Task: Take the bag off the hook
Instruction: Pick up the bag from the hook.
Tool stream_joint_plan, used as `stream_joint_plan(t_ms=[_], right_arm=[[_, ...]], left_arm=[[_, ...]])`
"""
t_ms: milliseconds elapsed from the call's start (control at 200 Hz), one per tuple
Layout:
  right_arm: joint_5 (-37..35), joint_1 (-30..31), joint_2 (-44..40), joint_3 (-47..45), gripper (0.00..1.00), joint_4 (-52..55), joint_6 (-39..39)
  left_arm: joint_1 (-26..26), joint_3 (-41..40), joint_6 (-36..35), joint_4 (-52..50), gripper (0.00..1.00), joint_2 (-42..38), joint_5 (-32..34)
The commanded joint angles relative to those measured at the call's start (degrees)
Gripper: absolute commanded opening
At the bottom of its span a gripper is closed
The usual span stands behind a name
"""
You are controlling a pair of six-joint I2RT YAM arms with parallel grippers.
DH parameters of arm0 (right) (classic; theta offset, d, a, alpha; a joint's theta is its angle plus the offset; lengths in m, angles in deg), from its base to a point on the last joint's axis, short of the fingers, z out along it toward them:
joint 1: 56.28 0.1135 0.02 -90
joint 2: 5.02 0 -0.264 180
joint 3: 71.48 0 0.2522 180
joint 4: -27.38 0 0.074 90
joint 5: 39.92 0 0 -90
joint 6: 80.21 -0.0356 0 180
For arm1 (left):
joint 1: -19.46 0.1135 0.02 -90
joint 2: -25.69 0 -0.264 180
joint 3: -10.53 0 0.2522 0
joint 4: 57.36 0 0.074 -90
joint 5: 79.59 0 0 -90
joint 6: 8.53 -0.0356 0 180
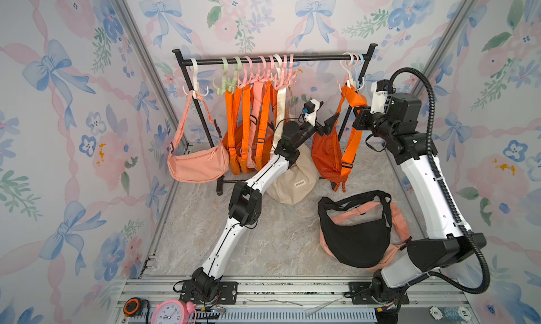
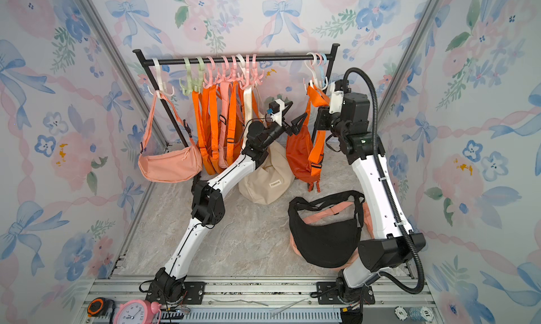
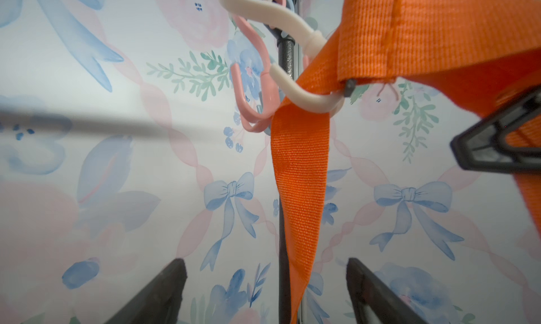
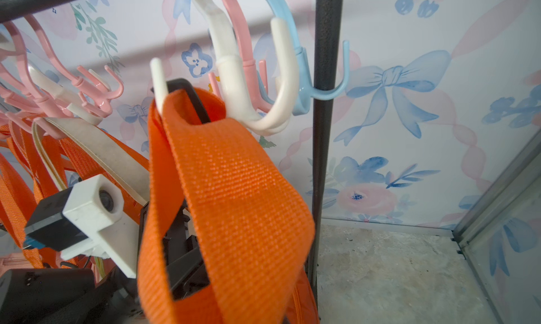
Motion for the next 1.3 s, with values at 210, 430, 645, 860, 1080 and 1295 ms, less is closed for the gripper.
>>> stream_joint_plan(t_ms=[210,430,645,860,1080,1295], right_arm=[[8.59,-0.16,-4.62,-2.26,0.00,-5.32,-6.25],[9.36,-0.41,-8.18,-6.69,0.00,-7.80,-7.36],[10.23,-1.63,-10.95,-11.36,0.00,-10.47,-9.10],[11.80,-3.76,-10.18,-11.01,0.00,-9.59,-9.69],[12.96,-5.51,-6.16,-7.00,0.00,-9.55,-10.72],[14.22,-6.81,1.37,4.46,0.00,-7.47,-12.27]], left_arm=[[-3.23,6.55,-0.92,0.56,0.83,7.41,3.11],[-4.50,8.44,0.35,2.01,0.58,9.49,8.63],[-5.20,8.99,0.53,2.77,0.08,9.11,9.60],[-5.08,9.01,0.53,0.88,0.00,7.17,11.53],[-3.85,7.56,-1.87,-6.07,0.00,1.00,12.54],[-1.15,-1.79,-2.60,-7.21,0.00,-10.03,16.28]])
